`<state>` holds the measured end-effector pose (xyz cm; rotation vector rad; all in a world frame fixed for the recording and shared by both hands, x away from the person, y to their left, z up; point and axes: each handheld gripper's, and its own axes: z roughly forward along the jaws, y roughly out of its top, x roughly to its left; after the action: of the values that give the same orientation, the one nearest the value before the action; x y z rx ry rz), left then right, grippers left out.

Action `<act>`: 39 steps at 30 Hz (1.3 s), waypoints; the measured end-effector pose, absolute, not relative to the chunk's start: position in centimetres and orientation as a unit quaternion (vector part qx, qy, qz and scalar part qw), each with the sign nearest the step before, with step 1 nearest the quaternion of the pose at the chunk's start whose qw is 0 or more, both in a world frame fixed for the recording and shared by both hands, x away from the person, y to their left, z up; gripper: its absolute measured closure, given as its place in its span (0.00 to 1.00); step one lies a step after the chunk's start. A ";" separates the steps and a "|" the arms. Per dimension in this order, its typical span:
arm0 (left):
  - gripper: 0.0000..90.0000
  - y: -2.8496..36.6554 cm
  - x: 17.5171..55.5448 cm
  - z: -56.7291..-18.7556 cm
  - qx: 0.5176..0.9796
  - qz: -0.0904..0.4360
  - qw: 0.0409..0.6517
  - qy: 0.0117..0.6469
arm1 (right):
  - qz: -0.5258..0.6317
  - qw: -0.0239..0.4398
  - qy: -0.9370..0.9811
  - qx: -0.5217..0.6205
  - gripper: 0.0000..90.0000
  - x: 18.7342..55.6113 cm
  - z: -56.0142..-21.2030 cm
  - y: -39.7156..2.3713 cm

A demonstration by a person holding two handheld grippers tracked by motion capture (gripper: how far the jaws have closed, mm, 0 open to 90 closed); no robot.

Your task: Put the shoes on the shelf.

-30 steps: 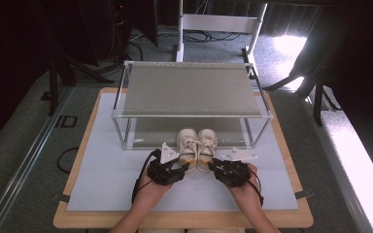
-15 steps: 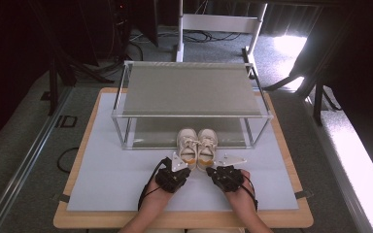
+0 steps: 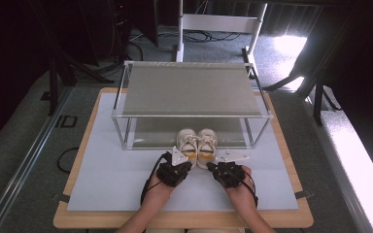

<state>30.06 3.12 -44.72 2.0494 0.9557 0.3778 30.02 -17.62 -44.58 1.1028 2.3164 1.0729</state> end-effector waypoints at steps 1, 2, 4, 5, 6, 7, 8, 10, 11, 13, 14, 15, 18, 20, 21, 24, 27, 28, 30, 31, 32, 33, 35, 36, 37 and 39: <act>0.98 3.2 30.3 -44.5 0.810 0.148 0.418 0.383 | 0.383 0.182 0.817 0.391 0.99 30.2 -44.4 -17.6; 0.98 3.2 30.5 -44.4 0.809 0.146 0.421 0.384 | 0.386 0.185 0.814 0.393 0.99 30.4 -44.1 -17.6; 0.98 3.2 31.0 -44.1 0.805 0.139 0.426 0.388 | 0.387 0.188 0.811 0.396 0.99 30.8 -43.8 -17.7; 0.98 3.1 31.3 -44.1 0.805 0.136 0.425 0.390 | 0.387 0.186 0.810 0.398 0.99 31.1 -43.7 -17.6; 0.98 3.1 31.3 -44.1 0.805 0.136 0.425 0.390 | 0.387 0.186 0.810 0.398 0.99 31.1 -43.7 -17.6; 0.98 2.9 31.7 -44.2 0.807 0.134 0.421 0.392 | 0.386 0.186 0.810 0.400 0.99 31.3 -43.6 -17.6; 0.98 2.9 31.9 -44.2 0.807 0.134 0.421 0.391 | 0.383 0.184 0.810 0.404 0.99 31.8 -43.7 -17.4; 0.98 2.8 32.2 -44.4 0.807 0.127 0.422 0.393 | 0.381 0.185 0.811 0.405 0.99 32.1 -43.9 -17.4; 0.98 2.8 32.4 -44.4 0.807 0.125 0.422 0.393 | 0.381 0.185 0.810 0.406 0.99 32.3 -44.0 -17.4; 0.98 2.6 32.7 -44.4 0.809 0.124 0.420 0.392 | 0.382 0.184 0.808 0.409 0.99 32.5 -44.1 -17.4; 0.98 2.6 32.9 -44.4 0.810 0.125 0.418 0.392 | 0.383 0.185 0.807 0.411 0.98 32.7 -44.1 -17.4; 0.98 2.6 33.0 -44.5 0.810 0.125 0.419 0.391 | 0.382 0.185 0.807 0.411 0.98 32.8 -44.1 -17.3; 0.98 2.6 33.4 -44.6 0.810 0.129 0.418 0.391 | 0.381 0.187 0.806 0.412 0.98 33.2 -44.2 -17.2; 0.98 2.7 33.7 -44.6 0.811 0.130 0.417 0.389 | 0.379 0.189 0.806 0.412 0.98 33.5 -44.3 -17.1; 0.98 2.7 33.8 -44.7 0.811 0.132 0.416 0.388 | 0.379 0.190 0.806 0.413 0.98 33.6 -44.3 -17.0; 0.98 2.8 34.3 -44.7 0.812 0.133 0.415 0.388 | 0.378 0.193 0.806 0.412 0.98 33.9 -44.3 -16.9; 0.98 2.8 34.8 -44.8 0.813 0.137 0.412 0.387 | 0.376 0.196 0.806 0.412 0.98 34.4 -44.4 -16.6; 0.98 2.9 34.9 -44.8 0.813 0.138 0.412 0.387 | 0.377 0.196 0.805 0.413 0.98 34.5 -44.4 -16.6; 0.98 2.9 35.2 -44.8 0.814 0.139 0.410 0.386 | 0.376 0.197 0.804 0.415 0.98 34.8 -44.4 -16.5; 0.99 2.8 35.4 -44.8 0.814 0.139 0.410 0.388 | 0.377 0.197 0.805 0.415 0.98 34.9 -44.4 -16.4; 0.99 2.8 35.5 -44.8 0.814 0.141 0.410 0.388 | 0.376 0.198 0.805 0.415 0.97 35.0 -44.4 -16.4; 0.99 2.8 35.7 -44.9 0.814 0.141 0.409 0.388 | 0.376 0.197 0.804 0.416 0.97 35.2 -44.5 -16.3; 0.99 2.8 36.0 -44.9 0.812 0.141 0.412 0.389 | 0.376 0.200 0.803 0.417 0.97 35.4 -44.5 -16.2; 0.99 2.8 36.1 -44.9 0.813 0.142 0.410 0.389 | 0.376 0.201 0.802 0.418 0.97 35.5 -44.5 -16.2; 0.99 2.8 36.3 -45.0 0.812 0.143 0.410 0.389 | 0.376 0.203 0.802 0.418 0.97 35.6 -44.6 -16.1; 0.98 2.7 36.6 -45.0 0.813 0.145 0.410 0.387 | 0.376 0.206 0.800 0.420 0.97 35.8 -44.6 -16.1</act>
<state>36.56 2.70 -45.03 2.0465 0.9757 0.3649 35.84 -16.09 -44.65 1.1690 2.2294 1.0466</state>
